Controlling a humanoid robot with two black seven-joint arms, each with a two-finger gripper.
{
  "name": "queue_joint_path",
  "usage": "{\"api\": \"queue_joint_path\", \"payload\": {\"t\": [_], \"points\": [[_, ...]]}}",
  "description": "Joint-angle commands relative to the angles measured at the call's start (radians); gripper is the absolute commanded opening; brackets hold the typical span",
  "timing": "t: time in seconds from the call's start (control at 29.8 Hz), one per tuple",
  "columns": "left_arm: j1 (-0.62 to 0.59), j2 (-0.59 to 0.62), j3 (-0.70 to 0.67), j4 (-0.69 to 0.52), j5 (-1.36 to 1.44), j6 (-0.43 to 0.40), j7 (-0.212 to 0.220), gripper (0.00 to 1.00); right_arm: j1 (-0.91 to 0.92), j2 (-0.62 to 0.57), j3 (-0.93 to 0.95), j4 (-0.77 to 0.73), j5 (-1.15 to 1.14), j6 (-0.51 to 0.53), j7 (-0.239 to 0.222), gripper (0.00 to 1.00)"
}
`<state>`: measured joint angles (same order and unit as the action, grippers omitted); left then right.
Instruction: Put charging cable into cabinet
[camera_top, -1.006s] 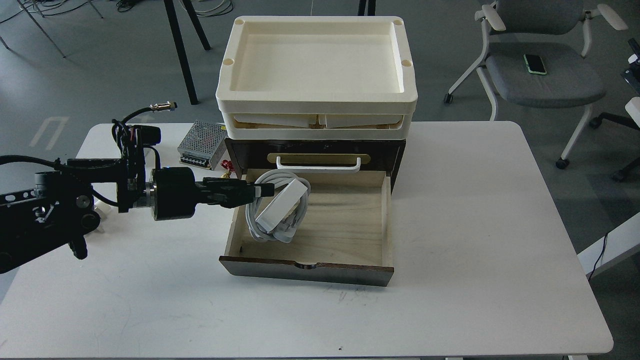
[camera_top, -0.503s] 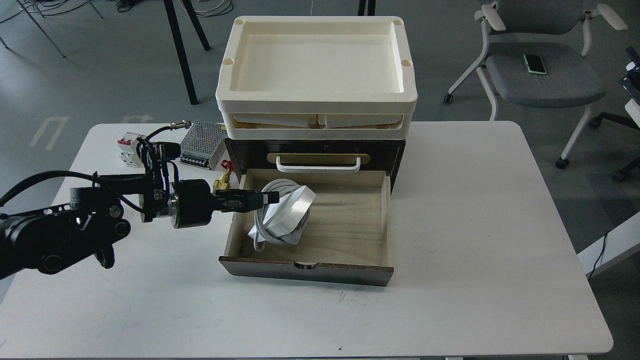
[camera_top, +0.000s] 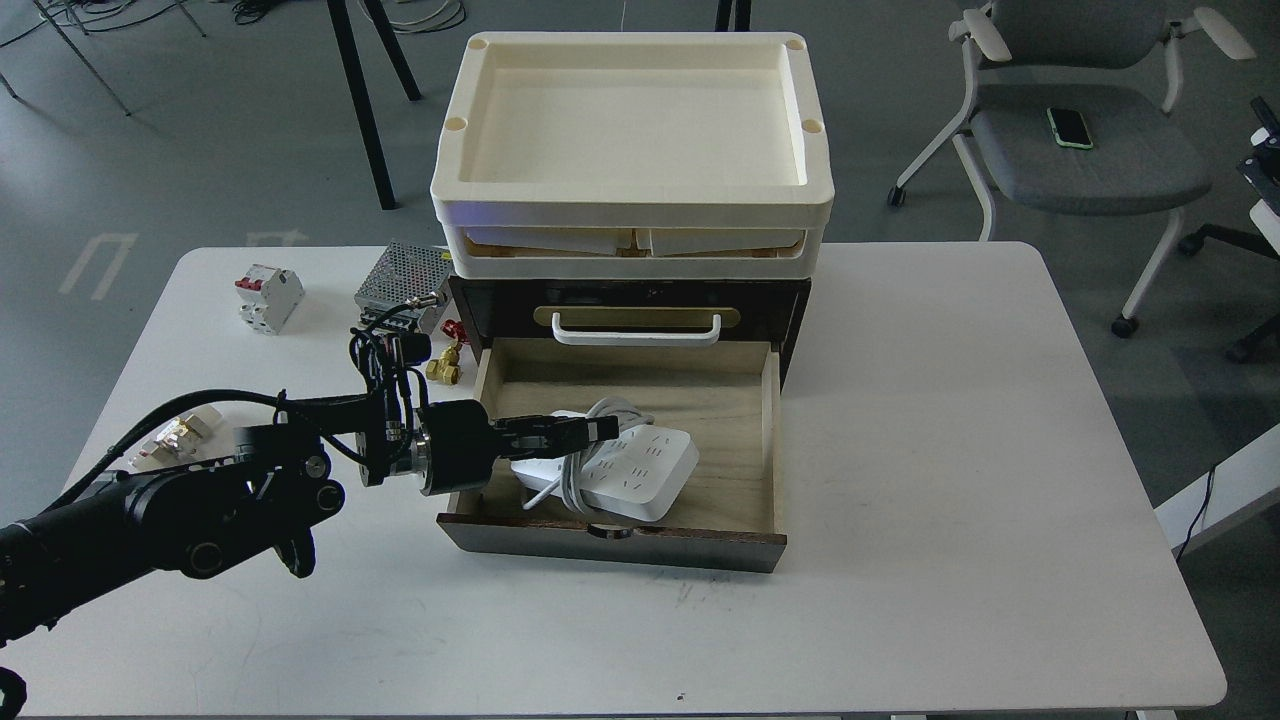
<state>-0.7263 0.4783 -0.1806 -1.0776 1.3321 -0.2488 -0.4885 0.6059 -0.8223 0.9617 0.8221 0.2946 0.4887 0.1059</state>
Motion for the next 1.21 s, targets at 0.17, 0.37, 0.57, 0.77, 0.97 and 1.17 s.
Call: {"api": "queue_joint_path", "payload": {"t": [0.17,0.37,0.57,0.77,0.97,1.17], "points": [[-0.004,-0.027,-0.008,0.016,-0.056,-0.001,0.000,0.84,-0.014,-0.001,0.002,0.000,0.002,0.000,0.000,1.00],[-0.009,0.101,-0.017,0.012,-0.059,0.002,0.000,0.92,-0.017,0.000,0.005,0.003,0.002,0.000,0.000,1.00],[0.047,0.370,-0.091,-0.016,-0.247,-0.026,0.000,0.92,-0.017,0.000,0.006,0.012,0.002,0.000,0.000,1.00],[0.045,0.421,-0.201,0.276,-0.905,-0.240,0.000,0.99,-0.011,0.041,0.008,0.147,-0.002,0.000,0.026,1.00],[-0.044,0.261,-0.442,0.527,-1.217,-0.240,0.000,0.99,0.075,0.210,0.006,0.075,-0.005,0.000,0.055,1.00],[-0.067,0.175,-0.501,0.527,-1.223,-0.240,0.000,0.99,0.081,0.261,0.048,0.071,-0.005,0.000,0.132,1.00]]}}
